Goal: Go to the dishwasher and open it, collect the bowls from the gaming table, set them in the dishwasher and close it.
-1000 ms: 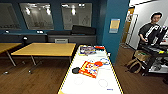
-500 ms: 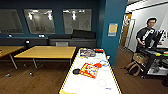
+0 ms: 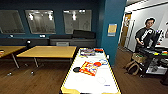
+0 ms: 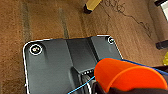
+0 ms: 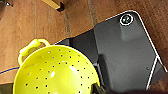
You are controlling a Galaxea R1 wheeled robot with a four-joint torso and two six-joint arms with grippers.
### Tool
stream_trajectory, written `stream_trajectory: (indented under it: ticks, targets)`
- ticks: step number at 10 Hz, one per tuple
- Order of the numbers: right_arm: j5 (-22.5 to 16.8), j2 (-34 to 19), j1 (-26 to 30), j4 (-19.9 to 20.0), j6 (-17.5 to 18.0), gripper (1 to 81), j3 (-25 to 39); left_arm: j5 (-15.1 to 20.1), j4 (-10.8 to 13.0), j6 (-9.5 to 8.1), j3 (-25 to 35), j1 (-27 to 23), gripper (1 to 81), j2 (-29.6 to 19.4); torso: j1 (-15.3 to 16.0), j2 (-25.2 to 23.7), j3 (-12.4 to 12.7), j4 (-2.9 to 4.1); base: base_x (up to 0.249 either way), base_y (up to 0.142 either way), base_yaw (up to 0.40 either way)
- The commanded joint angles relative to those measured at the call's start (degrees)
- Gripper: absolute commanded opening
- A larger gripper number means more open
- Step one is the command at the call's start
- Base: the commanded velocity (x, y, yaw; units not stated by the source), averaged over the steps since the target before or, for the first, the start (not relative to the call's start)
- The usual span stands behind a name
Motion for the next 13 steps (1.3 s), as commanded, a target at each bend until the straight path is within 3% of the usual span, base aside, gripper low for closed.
stream_trajectory:
  ticks: [1,13]
  targets:
    - [-1.53,-0.5,2.25,-1.01,-0.23,1.0,-0.05,1.21,0.95,0.18,-1.7,-2.52,1.0,-0.04,0.0,0.0,0.0,0.0,-0.107,0.0,0.0]
    - [-1.88,0.73,2.42,-0.93,-0.23,1.0,-1.89,1.29,0.95,0.09,-7.69,-2.26,1.0,3.4,-0.06,-0.02,0.04,0.0,-0.107,0.0,0.0]
